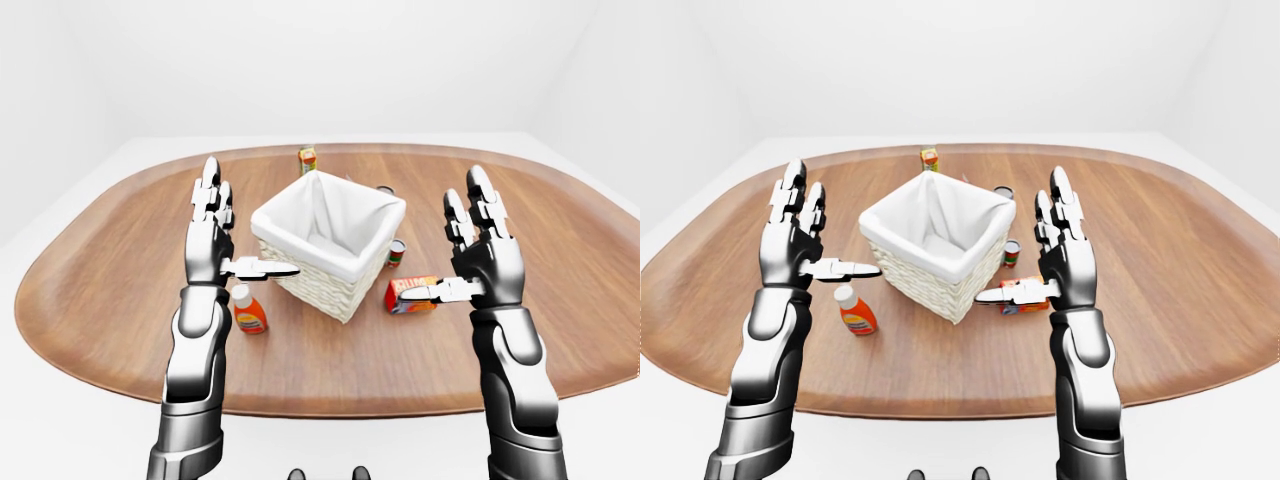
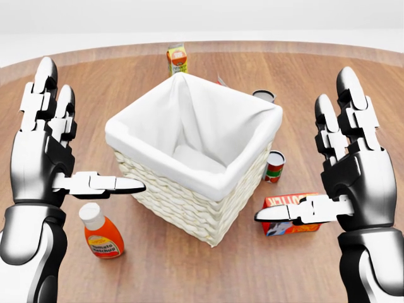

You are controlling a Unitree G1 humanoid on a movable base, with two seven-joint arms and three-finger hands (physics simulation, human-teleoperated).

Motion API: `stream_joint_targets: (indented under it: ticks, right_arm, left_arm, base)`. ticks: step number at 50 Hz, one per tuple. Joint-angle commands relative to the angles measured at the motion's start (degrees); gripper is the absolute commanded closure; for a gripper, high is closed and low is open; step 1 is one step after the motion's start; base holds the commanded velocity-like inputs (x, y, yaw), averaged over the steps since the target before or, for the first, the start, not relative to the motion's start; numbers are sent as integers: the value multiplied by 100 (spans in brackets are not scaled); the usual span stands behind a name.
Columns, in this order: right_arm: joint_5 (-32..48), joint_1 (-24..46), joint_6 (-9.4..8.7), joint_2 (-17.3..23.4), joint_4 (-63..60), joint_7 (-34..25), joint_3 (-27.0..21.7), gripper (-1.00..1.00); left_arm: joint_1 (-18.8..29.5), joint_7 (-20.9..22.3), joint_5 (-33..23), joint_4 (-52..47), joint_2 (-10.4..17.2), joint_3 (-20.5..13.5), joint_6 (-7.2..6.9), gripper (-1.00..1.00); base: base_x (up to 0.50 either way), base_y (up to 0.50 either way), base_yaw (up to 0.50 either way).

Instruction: Pick up the butter and put it in the basket.

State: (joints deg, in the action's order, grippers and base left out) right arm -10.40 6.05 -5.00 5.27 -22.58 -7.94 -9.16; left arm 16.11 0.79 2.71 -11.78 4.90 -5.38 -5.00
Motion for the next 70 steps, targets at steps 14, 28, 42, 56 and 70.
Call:
stream_joint_targets:
  ticks: [14, 28, 42, 56, 70]
  right_arm:
    - [-35, -118, 0, 3, -88, -76, -43, -100]
    - [-5, -208, 0, -1, -89, -148, -66, -100]
    - [2107, -276, 91, 688, 959, -1352, -179, -100]
    - [3726, -400, 1000, 1042, 2038, -2124, -664, -100]
    - [5325, 258, 1000, 1542, 3528, -1542, -328, -100]
  left_arm:
    - [-4, 7, 7, -67, -1, 0, 0, -100]
    - [-18, 20, 6, -43, -2, 0, 0, -100]
    - [-26, 20, 11, -65, -4, -1, 0, -100]
    - [-29, 8, -5, -138, -3, 1, 0, -100]
    - [-8, 23, 40, -285, 23, -34, 0, -100]
  base:
    - [42, 0, 0]
    - [4, 0, 0]
    - [0, 0, 0]
    - [0, 0, 0]
    - [0, 0, 0]
